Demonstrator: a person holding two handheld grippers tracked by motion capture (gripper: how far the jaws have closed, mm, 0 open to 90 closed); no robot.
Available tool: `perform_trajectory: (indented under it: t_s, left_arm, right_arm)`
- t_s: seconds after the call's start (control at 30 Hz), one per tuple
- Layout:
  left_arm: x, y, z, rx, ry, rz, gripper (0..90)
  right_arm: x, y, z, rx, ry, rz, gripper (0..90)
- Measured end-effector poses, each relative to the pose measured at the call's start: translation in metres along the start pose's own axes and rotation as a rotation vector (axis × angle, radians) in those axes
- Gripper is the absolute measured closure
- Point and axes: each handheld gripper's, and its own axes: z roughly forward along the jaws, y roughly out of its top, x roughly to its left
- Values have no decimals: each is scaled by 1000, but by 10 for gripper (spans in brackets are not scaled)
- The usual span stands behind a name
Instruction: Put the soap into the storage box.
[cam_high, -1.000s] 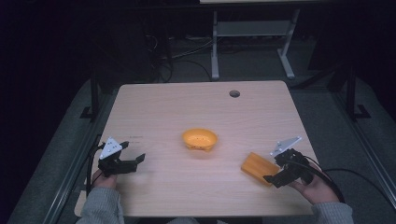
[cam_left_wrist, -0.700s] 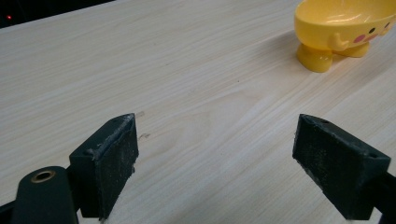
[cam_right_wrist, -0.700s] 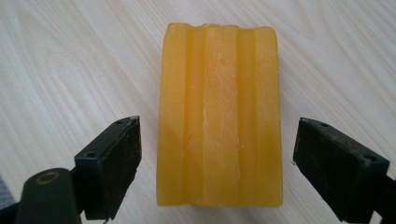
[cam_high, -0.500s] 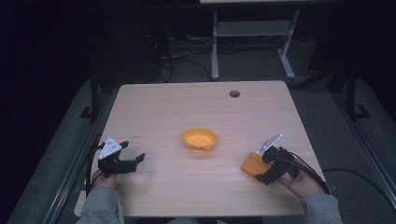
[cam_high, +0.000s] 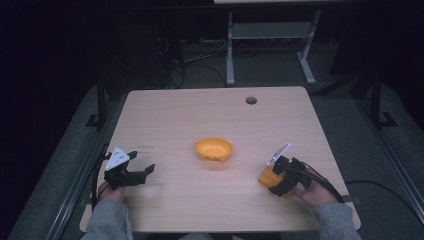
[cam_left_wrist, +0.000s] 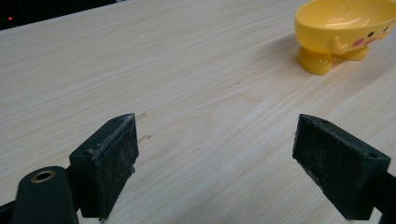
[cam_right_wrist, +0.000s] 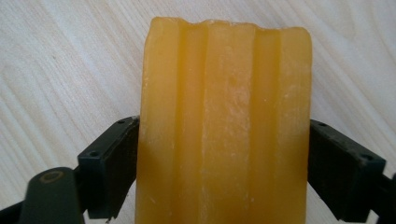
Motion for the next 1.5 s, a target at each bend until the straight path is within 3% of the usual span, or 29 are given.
perform_trajectory:
  t_s: [0.43, 0.73, 1.5]
  left_arm:
    - [1, 0, 0, -4, 3, -6, 138]
    - [2, 0, -1, -10, 5, -10, 138]
    - [1, 1, -2, -12, 4, -15, 138]
  right_arm:
    - [-1, 2, 2, 15, -13, -19, 206]
    - [3, 7, 1, 28, 3, -70, 212]
    - [-11, 30, -16, -28, 26, -77, 213]
